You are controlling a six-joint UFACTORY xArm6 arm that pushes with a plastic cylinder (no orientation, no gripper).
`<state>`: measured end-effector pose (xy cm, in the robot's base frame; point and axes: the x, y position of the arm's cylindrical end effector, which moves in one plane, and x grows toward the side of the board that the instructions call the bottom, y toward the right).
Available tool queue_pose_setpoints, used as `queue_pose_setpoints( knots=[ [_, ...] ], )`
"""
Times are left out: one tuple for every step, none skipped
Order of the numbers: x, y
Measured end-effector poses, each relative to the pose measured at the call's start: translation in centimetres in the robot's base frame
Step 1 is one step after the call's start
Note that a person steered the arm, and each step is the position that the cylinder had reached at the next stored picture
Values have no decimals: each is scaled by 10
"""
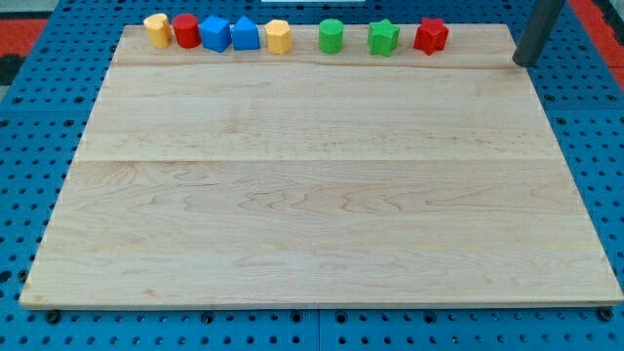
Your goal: Move your arm to the center
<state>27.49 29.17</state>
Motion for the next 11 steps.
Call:
queue_pose_setpoints(
  knots=[
    [0, 1],
    [0, 5],
    [2, 5],
    [3, 9],
    [42, 2],
    [80, -75],
    [75, -132],
    [100, -171],
    [135, -269],
    [136, -302],
    [146, -172]
  ],
)
